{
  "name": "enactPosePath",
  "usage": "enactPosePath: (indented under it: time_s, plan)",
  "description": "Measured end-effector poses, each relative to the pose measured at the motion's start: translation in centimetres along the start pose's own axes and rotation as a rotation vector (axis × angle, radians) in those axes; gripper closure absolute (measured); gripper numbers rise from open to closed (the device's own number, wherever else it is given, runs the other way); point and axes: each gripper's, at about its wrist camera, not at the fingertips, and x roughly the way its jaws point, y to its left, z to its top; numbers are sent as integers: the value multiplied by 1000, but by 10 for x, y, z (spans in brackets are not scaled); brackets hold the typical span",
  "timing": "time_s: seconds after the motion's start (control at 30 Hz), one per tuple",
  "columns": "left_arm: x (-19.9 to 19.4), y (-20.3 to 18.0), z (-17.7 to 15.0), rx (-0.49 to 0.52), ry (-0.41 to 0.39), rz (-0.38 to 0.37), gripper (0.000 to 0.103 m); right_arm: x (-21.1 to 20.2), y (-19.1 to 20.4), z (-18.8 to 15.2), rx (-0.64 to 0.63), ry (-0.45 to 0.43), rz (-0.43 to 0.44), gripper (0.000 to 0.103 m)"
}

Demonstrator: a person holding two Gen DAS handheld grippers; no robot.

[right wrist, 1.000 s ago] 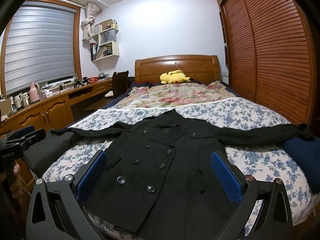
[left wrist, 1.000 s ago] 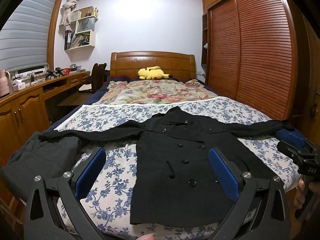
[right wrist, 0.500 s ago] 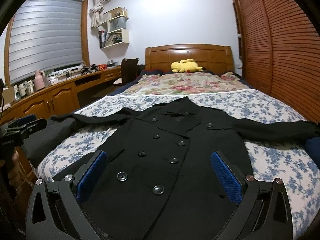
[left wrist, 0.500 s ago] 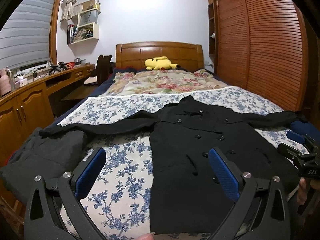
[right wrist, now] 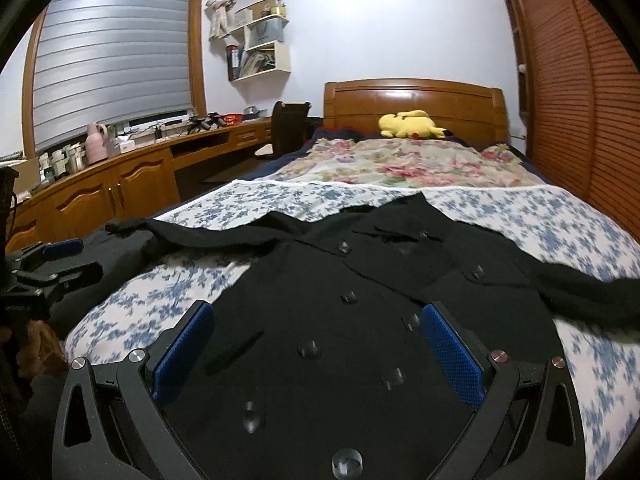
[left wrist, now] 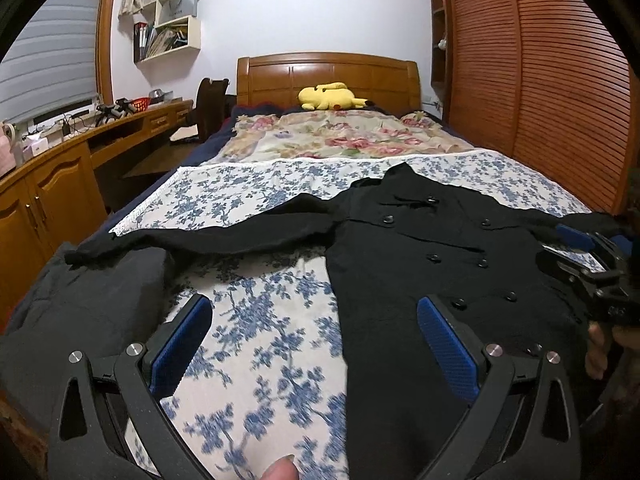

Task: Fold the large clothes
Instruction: 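Move the left tool to the coat sleeve beside it and grasp the cuff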

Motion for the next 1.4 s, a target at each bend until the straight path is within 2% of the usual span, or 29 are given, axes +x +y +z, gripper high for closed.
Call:
enactPosePath:
  time_s: [0.23,0.37,0.47,0.63,0.8,0.97,1.17,1.23,1.4]
  plan:
    - [31,20,22,4,38,3,0,59,-7,10,-26,44,33,0]
    - [55,28,29,13,70,8,0,87,-12,-5,-58,97,24,0]
    - [75,35,33,2,101,9,0,103,-19,-21,-68,170,26,0]
    - [113,54,39,-50,174,3,2,100,-28,-26,-69,172,34,0]
    - [143,80,51,-132,191,8,2,101,-25,-22,-58,174,34,0]
    - [165,101,50,-177,208,51,2,102,-23,-18,-40,173,33,0]
    - [187,125,40,-341,274,-59,3,104,-18,-19,-51,175,27,0]
    - [192,130,40,-372,285,-52,8,104,-17,-18,-53,174,26,0]
    - [200,137,36,-411,299,-12,33,105,-17,-18,-49,174,26,0]
